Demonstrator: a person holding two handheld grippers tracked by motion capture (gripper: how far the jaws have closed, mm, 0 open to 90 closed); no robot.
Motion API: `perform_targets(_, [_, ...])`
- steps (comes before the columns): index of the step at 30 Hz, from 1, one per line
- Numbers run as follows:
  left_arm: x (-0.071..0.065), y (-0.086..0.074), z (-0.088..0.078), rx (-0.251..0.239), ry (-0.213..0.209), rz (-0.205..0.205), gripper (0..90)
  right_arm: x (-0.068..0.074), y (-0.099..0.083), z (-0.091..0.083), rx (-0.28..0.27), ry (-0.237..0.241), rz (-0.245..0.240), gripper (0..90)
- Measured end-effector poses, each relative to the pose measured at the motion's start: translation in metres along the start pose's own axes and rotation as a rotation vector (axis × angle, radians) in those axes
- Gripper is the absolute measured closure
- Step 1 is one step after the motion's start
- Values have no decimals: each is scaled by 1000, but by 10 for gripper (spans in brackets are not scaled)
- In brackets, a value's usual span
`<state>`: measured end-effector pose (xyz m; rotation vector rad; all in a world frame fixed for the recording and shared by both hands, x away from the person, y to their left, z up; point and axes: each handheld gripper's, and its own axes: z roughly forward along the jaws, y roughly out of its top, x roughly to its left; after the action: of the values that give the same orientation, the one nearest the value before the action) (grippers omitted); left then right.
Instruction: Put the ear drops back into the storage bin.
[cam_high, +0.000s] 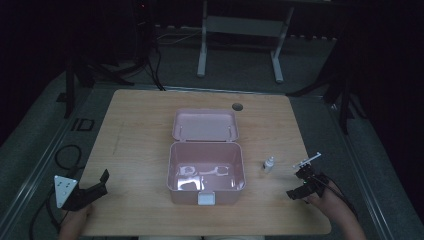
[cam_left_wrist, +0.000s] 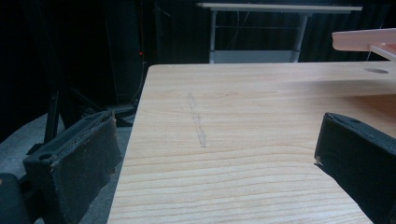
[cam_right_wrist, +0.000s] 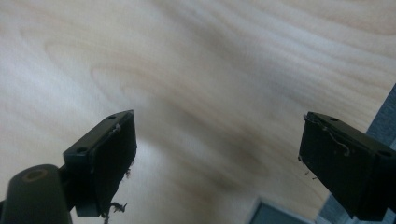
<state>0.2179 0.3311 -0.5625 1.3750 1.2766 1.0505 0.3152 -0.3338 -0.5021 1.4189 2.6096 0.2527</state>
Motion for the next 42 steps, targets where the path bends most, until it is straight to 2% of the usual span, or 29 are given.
perform_targets(5, [0,0,0,0,1,-1,4,1,1,-2,143,17,-63,110])
perform_targets(9, [0,0,0,0,1,0,4,-2,2,-4,182,39,-52,110])
perform_targets(11, [0,0,0,0,1,1,4,-5,3,-5,204,60,-30,110])
perform_targets(13, [0,0,0,2,1,1,4,-6,3,-5,222,47,-28,110])
perform_targets(15, [0,0,0,2,1,3,4,-8,4,-5,225,42,-23,110])
perform_targets(20, [0,0,0,3,1,3,4,-11,7,-6,210,63,-29,110])
perform_targets(25, [0,0,0,3,1,3,4,-12,12,-4,226,44,-43,110])
perform_targets(29, [0,0,0,3,-1,3,4,-13,17,-2,232,31,-30,124])
perform_targets(32, [0,0,0,2,0,1,4,-13,22,-2,227,47,-31,124])
perform_targets(35, [0,0,0,3,-2,2,4,-12,28,-2,222,55,-29,131])
perform_targets(42, [0,0,0,2,-2,1,4,-5,44,0,217,64,-58,136])
